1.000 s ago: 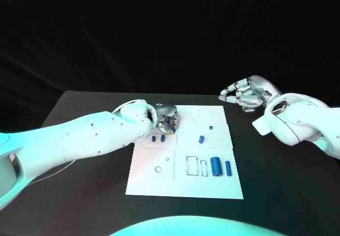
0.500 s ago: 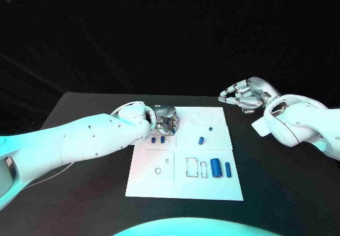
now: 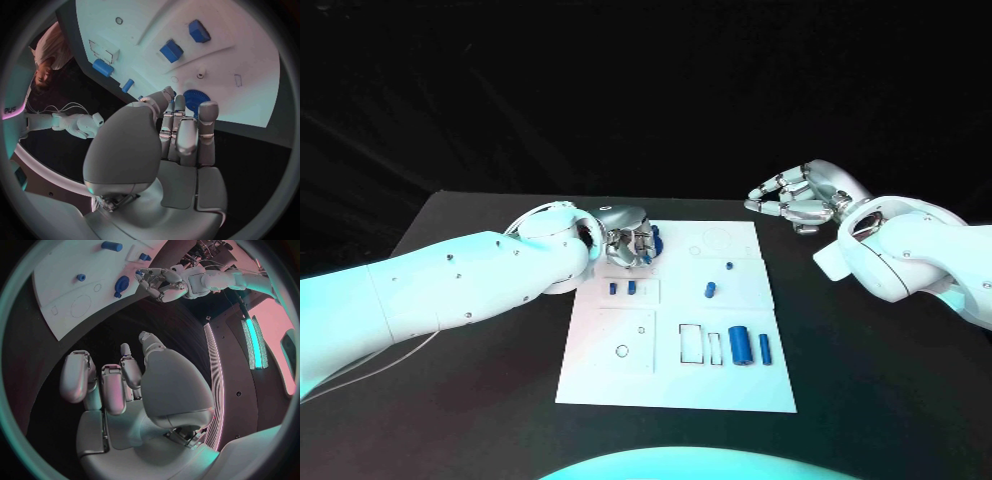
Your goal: Assemble the parts on the task board
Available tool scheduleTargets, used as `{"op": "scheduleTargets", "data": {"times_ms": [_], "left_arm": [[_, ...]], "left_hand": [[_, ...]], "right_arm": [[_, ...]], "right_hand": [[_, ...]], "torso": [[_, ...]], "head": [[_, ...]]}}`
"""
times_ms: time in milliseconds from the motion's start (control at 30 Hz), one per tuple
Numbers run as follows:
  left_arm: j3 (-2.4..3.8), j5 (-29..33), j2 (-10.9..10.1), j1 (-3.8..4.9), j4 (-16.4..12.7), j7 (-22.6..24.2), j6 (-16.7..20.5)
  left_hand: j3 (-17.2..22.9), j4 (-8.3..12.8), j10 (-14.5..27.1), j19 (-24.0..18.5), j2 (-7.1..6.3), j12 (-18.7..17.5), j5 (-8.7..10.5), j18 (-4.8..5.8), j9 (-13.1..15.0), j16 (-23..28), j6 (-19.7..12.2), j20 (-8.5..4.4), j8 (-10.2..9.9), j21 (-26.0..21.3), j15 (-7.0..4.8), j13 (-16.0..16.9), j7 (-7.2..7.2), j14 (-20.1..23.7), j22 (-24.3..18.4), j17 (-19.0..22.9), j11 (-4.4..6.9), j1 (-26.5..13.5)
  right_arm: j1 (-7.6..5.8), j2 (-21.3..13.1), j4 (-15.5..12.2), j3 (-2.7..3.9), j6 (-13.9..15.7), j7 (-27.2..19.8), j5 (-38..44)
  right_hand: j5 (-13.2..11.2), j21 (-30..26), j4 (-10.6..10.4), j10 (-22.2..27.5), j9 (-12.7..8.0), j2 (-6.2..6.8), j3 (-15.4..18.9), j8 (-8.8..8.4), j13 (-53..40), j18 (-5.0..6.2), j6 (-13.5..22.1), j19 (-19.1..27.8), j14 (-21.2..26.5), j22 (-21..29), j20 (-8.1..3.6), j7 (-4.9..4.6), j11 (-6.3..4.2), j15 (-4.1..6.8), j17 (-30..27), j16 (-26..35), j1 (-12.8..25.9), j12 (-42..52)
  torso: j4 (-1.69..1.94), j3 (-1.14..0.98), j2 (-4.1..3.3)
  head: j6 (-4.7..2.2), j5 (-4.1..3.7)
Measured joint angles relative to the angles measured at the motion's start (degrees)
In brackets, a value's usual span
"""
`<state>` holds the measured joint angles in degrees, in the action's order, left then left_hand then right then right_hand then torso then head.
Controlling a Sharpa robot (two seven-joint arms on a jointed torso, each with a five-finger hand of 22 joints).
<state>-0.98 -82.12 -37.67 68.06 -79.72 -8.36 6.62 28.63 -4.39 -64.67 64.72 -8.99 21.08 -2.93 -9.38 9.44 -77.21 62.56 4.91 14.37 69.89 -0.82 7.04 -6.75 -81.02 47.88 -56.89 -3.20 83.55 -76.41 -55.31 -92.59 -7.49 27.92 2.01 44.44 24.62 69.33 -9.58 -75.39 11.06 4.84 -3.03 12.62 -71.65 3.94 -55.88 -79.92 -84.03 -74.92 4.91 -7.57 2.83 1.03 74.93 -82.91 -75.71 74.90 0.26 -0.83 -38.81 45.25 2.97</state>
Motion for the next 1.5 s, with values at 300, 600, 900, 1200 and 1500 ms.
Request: {"op": "scheduleTargets", "data": {"times_ms": [300, 600, 900, 1200, 1500], "left_arm": [[0.18, 1.67, -2.09, 0.01, -0.32, -0.21, -0.03], [0.09, 2.61, -2.55, -0.16, 0.52, -0.42, -0.31], [0.02, 2.99, -2.72, -0.27, 1.1, -0.74, -0.99], [-0.09, 3.06, -2.8, -0.38, 1.59, -1.1, -1.87], [-0.12, 3.07, -2.75, -0.48, 1.69, -1.27, -2.53]], "left_hand": [[0.0, 0.0, 0.0, 0.0, 0.0, -0.25, 0.0, 0.01, -0.08, 0.0, 0.19, 0.0, -0.16, 0.0, 0.0, -0.02, -0.2, 0.0, 0.0, 0.35, 0.0, 0.0], [0.0, 0.0, 0.0, 0.21, -0.01, -0.25, 0.0, 0.0, -0.07, 0.0, 0.18, -0.2, -0.32, 0.0, 0.0, -0.07, -0.2, 0.0, 0.06, 0.51, 0.0, 0.0], [-0.01, 0.0, -0.41, 0.2, -0.23, -0.66, 0.0, 0.0, -0.05, 0.0, 0.17, -0.2, -0.46, 0.0, 0.0, -0.13, -0.19, 0.0, 0.06, 0.59, 0.0, -0.21], [-0.01, 0.0, -0.4, 0.2, -0.23, -0.66, 0.0, 0.0, -0.06, 0.0, 0.28, -0.2, -0.52, 0.0, 0.0, -0.13, -0.07, 0.0, 0.05, 0.78, 0.0, -0.21], [-0.01, 0.0, -0.4, 0.2, -0.23, -0.66, 0.0, 0.0, -0.12, 0.0, 0.38, -0.2, -0.68, 0.0, 0.0, -0.17, 0.03, 0.0, 0.05, 0.93, 0.0, -0.21]], "right_arm": [[0.0, -0.06, 0.01, 0.0, 0.0, -0.01, 0.01], [0.0, -0.12, -0.03, 0.0, 0.0, -0.01, 0.02], [0.0, -0.16, -0.06, 0.0, 0.0, -0.02, 0.02], [0.0, -0.18, -0.09, 0.0, 0.0, -0.02, 0.02], [0.0, -0.19, -0.11, 0.0, 0.01, -0.03, 0.02]], "right_hand": [[0.0, 0.0, 0.0, 0.0, -0.01, 0.0, 0.0, 0.0, 0.0, 0.0, 0.0, 0.0, 0.0, -0.02, 0.0, 0.0, 0.0, 0.0, -0.01, 0.0, 0.0, 0.0], [0.0, 0.0, 0.0, 0.0, -0.02, 0.0, 0.0, 0.0, 0.0, 0.0, 0.0, 0.0, 0.0, -0.02, 0.0, 0.0, 0.0, 0.0, -0.01, 0.0, 0.0, 0.0], [0.0, 0.0, 0.0, 0.0, -0.03, 0.0, 0.0, 0.0, 0.0, 0.0, 0.0, 0.0, 0.0, -0.01, 0.0, 0.0, 0.0, 0.0, -0.01, 0.0, 0.0, 0.0], [0.0, 0.0, 0.0, 0.0, -0.03, 0.0, 0.0, 0.0, 0.0, 0.0, 0.0, 0.0, 0.0, 0.0, 0.0, 0.0, 0.0, 0.0, -0.02, 0.0, 0.0, 0.0], [0.0, 0.0, 0.0, 0.0, -0.03, 0.0, 0.0, 0.0, 0.0, 0.0, 0.0, 0.0, 0.0, 0.0, 0.0, 0.0, 0.0, 0.0, -0.02, 0.0, 0.0, 0.0]], "torso": [[-0.03, -0.01, -0.06], [-0.1, 0.03, -0.1], [-0.11, 0.02, -0.1], [-0.13, 0.02, -0.1], [-0.12, 0.02, -0.1]], "head": [[-0.09, 0.03], [0.08, 0.13], [0.23, 0.25], [0.27, 0.35], [0.36, 0.33]]}}
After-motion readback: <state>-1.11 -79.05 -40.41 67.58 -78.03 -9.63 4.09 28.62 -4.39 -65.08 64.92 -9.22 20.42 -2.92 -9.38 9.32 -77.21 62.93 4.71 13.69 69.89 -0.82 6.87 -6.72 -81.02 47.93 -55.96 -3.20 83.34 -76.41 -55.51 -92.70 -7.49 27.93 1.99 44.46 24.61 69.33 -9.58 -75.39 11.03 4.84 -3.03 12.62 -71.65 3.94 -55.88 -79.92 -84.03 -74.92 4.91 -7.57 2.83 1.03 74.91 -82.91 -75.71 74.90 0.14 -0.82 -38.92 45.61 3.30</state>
